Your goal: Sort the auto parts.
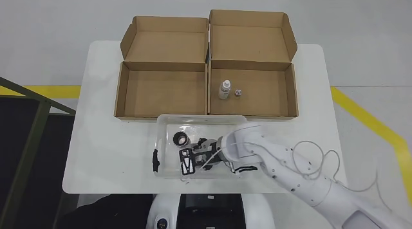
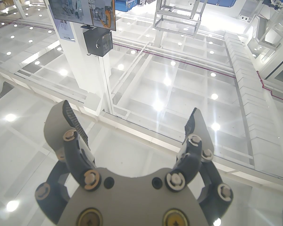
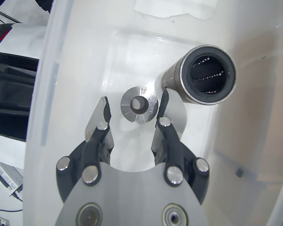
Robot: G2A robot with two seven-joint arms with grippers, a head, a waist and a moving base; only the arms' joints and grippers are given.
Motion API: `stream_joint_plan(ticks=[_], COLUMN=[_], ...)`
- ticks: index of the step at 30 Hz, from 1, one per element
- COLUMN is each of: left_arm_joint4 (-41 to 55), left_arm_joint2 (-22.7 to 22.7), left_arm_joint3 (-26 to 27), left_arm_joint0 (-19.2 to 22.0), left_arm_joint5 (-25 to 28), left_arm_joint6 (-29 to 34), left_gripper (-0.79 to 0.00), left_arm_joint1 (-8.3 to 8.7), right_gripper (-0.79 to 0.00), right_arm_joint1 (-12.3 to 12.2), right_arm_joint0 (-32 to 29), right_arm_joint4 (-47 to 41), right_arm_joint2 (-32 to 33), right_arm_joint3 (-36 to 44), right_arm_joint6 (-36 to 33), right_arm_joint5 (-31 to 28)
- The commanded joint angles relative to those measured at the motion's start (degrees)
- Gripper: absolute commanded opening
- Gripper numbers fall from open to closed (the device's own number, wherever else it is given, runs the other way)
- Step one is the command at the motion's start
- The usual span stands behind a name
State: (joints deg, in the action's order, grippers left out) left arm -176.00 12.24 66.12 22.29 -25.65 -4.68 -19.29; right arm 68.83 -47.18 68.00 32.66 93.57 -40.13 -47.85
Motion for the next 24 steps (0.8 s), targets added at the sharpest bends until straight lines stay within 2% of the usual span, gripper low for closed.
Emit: stream_joint_plan(ticks=[1, 16, 19, 22, 23, 24], left_arm_joint4=[0.0, 0.0, 0.0, 0.0, 0.0, 0.0], left_arm_joint2=[0.0, 0.0, 0.0, 0.0, 0.0, 0.0], left_arm_joint3=[0.0, 0.0, 0.0, 0.0, 0.0, 0.0], left_arm_joint0=[0.0, 0.0, 0.0, 0.0, 0.0, 0.0], left_arm_joint5=[0.0, 0.0, 0.0, 0.0, 0.0, 0.0], left_arm_joint6=[0.0, 0.0, 0.0, 0.0, 0.0, 0.0], left_gripper=[0.000, 0.000, 0.000, 0.000, 0.000, 0.000], left_arm_joint1=[0.00, 0.00, 0.00, 0.00, 0.00, 0.00], right_gripper=[-0.400, -0.468, -0.529, -0.748, -0.785, -0.785], right_arm_joint1=[0.2, 1.1, 1.2, 1.4, 1.4, 1.4], right_arm_joint0=[0.2, 0.7, 0.8, 0.9, 0.9, 0.9], right_arm_joint4=[0.3, 1.7, 1.8, 1.9, 2.0, 2.0], right_arm_joint2=[-0.2, -0.8, -0.9, -0.9, -0.8, -0.8], right_arm_joint3=[-0.4, -3.5, -3.7, -3.7, -3.6, -3.5], right_arm_joint6=[0.4, 3.3, 3.4, 3.5, 3.5, 3.5], right_arm_joint5=[-0.1, 0.0, 0.0, -0.2, -0.4, -0.5])
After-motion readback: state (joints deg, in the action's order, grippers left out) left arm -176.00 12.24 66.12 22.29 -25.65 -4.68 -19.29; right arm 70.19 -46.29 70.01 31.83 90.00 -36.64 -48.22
